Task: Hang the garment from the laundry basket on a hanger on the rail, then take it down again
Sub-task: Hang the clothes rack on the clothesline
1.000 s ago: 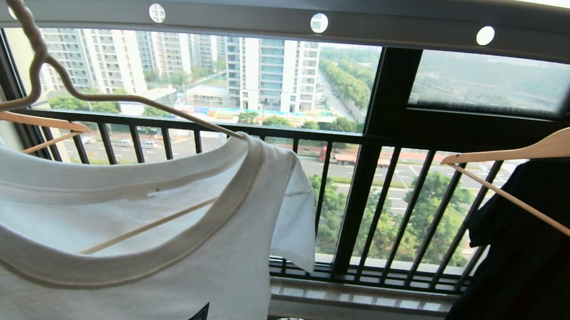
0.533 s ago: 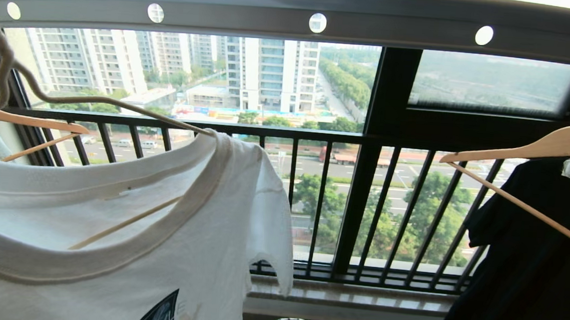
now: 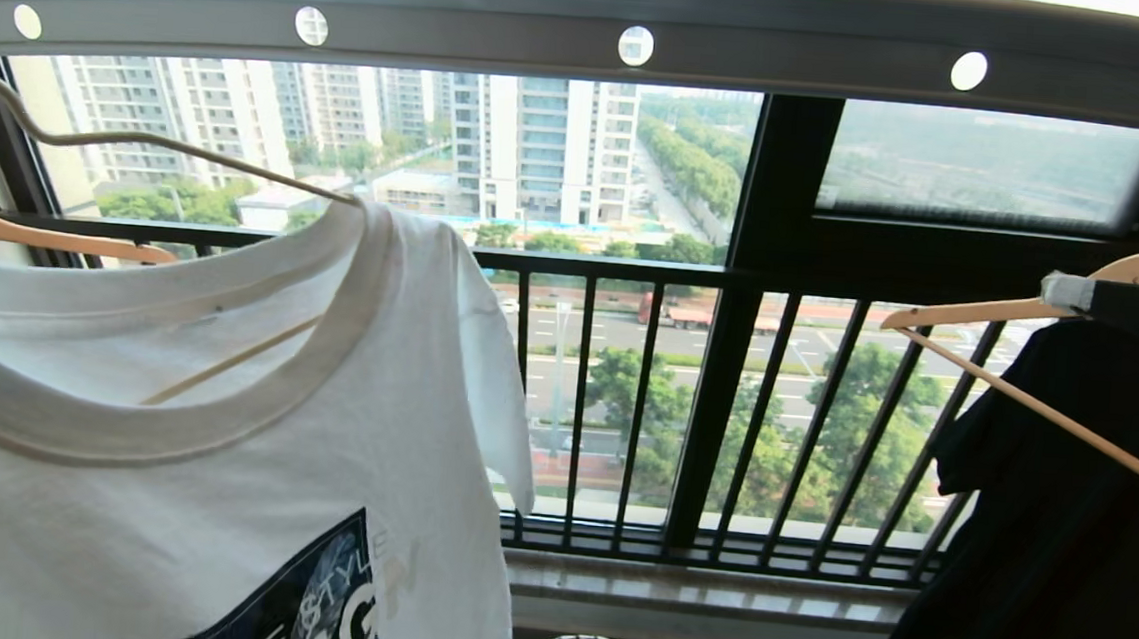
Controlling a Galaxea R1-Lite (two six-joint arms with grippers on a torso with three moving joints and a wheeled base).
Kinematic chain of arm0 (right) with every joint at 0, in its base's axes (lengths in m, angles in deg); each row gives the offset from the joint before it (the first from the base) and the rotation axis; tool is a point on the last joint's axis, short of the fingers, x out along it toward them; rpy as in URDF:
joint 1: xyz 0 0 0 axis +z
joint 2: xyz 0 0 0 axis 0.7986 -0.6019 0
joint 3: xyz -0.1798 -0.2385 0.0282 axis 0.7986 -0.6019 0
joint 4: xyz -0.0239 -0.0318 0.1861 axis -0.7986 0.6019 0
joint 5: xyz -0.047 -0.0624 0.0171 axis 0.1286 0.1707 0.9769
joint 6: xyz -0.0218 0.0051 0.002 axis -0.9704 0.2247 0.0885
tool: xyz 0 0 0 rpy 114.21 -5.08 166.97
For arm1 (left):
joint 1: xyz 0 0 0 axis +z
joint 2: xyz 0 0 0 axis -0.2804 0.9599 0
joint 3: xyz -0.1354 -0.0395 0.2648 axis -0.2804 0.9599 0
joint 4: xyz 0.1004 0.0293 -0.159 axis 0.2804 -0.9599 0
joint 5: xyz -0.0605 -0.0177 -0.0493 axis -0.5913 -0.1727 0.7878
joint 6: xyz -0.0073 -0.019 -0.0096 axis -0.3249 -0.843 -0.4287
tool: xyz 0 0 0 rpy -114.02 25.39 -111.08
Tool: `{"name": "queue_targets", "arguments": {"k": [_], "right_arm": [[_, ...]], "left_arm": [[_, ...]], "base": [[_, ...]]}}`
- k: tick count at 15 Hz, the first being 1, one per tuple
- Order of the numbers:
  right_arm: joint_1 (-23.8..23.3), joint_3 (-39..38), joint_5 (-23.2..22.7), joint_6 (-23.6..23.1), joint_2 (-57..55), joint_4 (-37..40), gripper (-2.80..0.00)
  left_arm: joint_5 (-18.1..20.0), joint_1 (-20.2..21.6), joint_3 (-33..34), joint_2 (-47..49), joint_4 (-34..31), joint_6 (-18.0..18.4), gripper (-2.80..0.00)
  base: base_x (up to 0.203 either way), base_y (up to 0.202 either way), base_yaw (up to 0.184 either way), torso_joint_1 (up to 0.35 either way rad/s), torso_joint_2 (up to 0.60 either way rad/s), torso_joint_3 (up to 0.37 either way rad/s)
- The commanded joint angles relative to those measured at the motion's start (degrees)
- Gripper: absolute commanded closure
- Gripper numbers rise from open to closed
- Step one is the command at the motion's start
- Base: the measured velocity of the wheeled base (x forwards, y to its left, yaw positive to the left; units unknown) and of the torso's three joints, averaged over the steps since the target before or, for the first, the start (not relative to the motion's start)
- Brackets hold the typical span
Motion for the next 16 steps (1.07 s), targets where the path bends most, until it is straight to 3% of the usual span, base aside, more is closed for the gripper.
{"name": "queue_targets", "arguments": {"k": [1,8,16], "right_arm": [[-0.1,-0.4,-0.2,0.0,-4.4,-3.3,0.0],[-0.3,-0.4,-1.3,0.1,-9.4,-4.7,0.0],[-0.8,-0.2,-2.8,0.0,-9.9,-4.8,0.0]], "left_arm": [[-1.9,0.0,6.5,-0.8,14.6,-4.7,0.0],[-5.1,1.6,11.2,1.0,16.0,-5.5,0.0],[-5.4,12.2,12.0,3.7,16.5,-3.5,0.0]], "base": [[0.0,0.0,0.0,0.0,0.0,0.0],[0.0,0.0,0.0,0.0,0.0,0.0],[0.0,0.0,0.0,0.0,0.0,0.0]]}}
